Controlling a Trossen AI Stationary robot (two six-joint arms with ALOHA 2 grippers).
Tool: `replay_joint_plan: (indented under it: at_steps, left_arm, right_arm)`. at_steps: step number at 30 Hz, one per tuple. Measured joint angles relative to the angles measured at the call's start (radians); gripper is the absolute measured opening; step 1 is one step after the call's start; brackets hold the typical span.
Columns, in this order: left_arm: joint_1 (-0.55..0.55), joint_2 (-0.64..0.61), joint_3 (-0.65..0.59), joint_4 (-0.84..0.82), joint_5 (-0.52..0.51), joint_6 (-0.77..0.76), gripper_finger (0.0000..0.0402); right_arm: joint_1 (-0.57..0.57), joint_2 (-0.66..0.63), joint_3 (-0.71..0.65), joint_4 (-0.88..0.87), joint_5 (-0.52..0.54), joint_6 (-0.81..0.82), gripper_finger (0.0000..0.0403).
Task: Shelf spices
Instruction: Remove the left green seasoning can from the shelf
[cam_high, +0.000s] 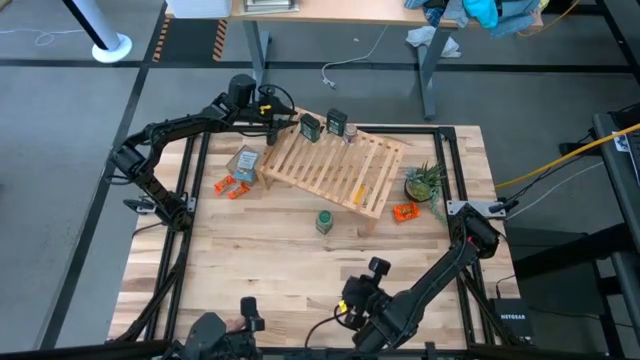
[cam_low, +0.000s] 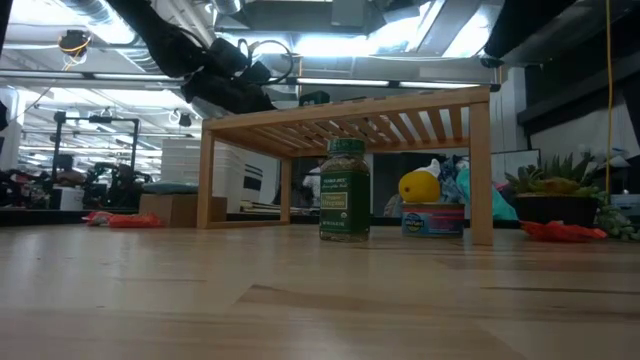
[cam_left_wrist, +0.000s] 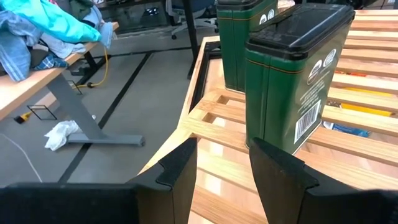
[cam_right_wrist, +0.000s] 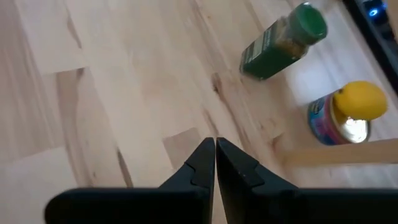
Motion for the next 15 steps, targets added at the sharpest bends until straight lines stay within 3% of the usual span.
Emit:
replay_joint_plan:
  at_steps: [10,15]
  left_arm:
    - [0.0,0.0,0.0,-0.001,0.01,-0.044,0.0141]
    - [0.0,0.0,0.0,-0.006,0.084,-0.117,0.0141]
  right_arm:
    - [0.0,0.0,0.0,0.058,-0.051,0.001,0.0021]
    - [0.0,0.0,0.0,0.175,-0.058,0.001,0.0021]
